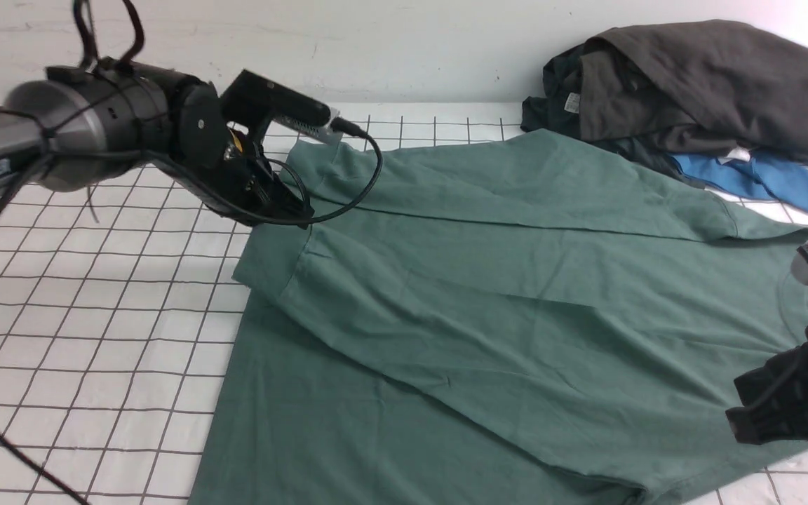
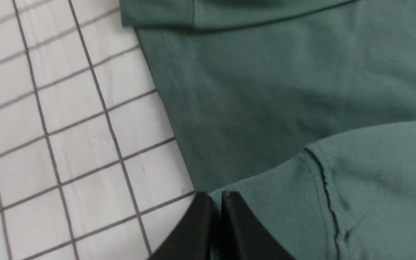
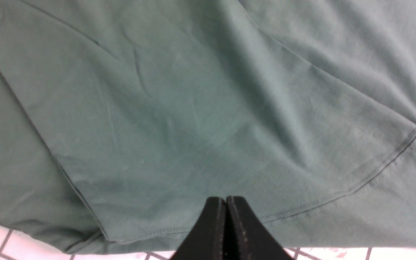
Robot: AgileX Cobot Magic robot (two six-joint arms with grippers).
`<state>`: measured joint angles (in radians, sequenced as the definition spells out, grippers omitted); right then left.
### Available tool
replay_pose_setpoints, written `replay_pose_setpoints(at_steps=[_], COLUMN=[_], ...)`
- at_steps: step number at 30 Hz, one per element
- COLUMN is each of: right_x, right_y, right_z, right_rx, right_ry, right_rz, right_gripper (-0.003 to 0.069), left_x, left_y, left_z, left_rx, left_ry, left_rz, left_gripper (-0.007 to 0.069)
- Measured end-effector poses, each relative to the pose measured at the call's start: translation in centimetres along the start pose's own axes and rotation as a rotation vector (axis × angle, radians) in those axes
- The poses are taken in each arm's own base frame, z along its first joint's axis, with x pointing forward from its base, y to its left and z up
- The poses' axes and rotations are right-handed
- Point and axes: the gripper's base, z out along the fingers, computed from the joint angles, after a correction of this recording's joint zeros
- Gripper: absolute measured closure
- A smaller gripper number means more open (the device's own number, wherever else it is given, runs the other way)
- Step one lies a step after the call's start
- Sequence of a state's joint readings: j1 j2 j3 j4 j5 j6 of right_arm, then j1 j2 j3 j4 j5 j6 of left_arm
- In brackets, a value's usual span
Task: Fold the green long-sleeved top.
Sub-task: Use the left arm to drag and place the cuff at the centered position on the left edge of the fabric, then use the left arm to clamp the cuff farthest from it
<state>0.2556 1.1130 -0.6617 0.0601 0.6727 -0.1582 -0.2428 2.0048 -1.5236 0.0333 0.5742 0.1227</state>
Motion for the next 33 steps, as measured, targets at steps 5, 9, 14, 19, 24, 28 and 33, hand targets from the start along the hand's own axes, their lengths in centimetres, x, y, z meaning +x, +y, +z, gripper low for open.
replay_pose_setpoints(at_steps=[5, 9, 14, 19, 24, 28, 33], right_x=[0.1, 0.5, 0.7, 0.5, 0.4, 0.4, 0.4], right_y=[0.1, 0.1, 0.1, 0.1, 0.1, 0.1, 0.1], right_z=[0.3, 0.6, 0.8, 0.8, 0.8, 0.8, 0.8], right_rx=[-0.003, -0.002, -0.002, 0.001, 0.002, 0.002, 0.002], right_ry=[-0.025, -0.03, -0.03, -0.051, -0.056, -0.056, -0.056], right_rz=[0.011, 0.001, -0.029, -0.037, -0.037, -0.037, -0.037], right_gripper=[0.0673, 0.0673, 0.0673, 0.0673, 0.0673, 0.0673, 0.0673], left_x=[-4.0, -6.8, -7.1, -6.3, -6.7, -7.0, -8.0], left_y=[2.8, 4.4, 5.5, 5.6, 5.4, 5.2, 5.3], left_z=[2.8, 4.4, 10.0, 13.7, 14.1, 13.6, 10.9], left_rx=[-0.028, -0.051, -0.06, -0.049, -0.01, -0.005, 0.002], left_ry=[0.001, -0.087, -0.117, -0.127, -0.168, -0.167, -0.131], left_rz=[-0.083, -0.119, -0.195, -0.242, -0.257, -0.228, -0.218], left_gripper=[0.0323, 0.0197, 0.0196, 0.0278, 0.0491, 0.0615, 0.0632])
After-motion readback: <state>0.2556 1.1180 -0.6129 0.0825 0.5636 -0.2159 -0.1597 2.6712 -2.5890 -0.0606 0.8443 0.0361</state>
